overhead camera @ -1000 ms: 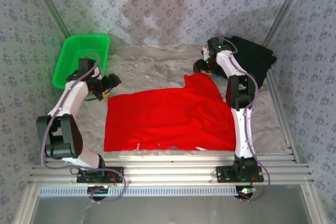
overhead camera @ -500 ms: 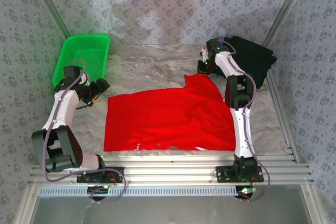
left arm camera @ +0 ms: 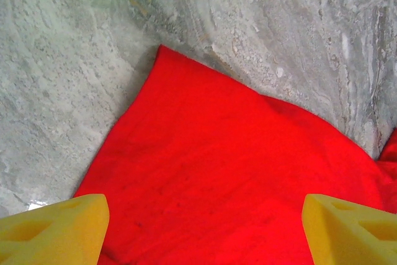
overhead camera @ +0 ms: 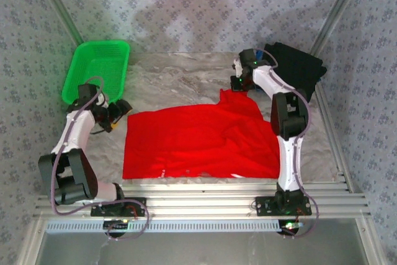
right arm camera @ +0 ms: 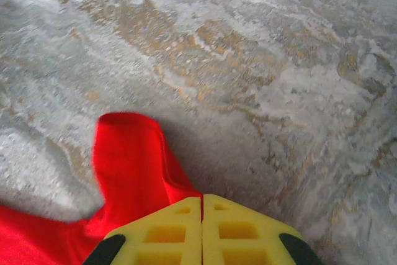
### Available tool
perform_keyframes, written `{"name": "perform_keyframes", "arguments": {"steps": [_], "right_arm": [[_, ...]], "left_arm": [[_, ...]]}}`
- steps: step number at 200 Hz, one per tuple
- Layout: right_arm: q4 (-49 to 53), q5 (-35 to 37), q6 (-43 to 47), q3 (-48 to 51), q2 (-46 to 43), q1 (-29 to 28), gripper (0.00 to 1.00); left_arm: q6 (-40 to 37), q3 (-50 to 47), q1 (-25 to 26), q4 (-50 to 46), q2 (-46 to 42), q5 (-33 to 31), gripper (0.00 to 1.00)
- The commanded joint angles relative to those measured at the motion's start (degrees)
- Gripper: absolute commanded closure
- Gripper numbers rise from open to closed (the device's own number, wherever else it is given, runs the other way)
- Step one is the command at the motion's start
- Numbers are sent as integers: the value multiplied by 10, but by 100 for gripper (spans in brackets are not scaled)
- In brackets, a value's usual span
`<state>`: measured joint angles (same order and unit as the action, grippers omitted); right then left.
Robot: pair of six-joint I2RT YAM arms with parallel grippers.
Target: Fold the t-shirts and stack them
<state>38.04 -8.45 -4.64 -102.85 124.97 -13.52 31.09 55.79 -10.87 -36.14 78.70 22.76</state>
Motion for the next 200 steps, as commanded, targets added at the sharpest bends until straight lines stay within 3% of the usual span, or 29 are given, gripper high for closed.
{"name": "perform_keyframes", "arguments": {"steps": [1,54,106,149,200], "right_arm": [[-64,36,3,73,-51,-16,91],[-70,47,-11,163,-76,-62,83],[-18,-2,-71,170,-120,-67,55],[27,-49,-184,180,-188,-20,45],[-15,-198,-325,231,-189,74,46]], "left_arm": [[1,-12,-2,2,-21,14,19],[1,-34,-1,6,-25,16,19],[-1,-46,-1,11,-25,17,19],[0,-51,-1,13,-26,18,19],[-1,-47,1,12,-25,21,19]]}}
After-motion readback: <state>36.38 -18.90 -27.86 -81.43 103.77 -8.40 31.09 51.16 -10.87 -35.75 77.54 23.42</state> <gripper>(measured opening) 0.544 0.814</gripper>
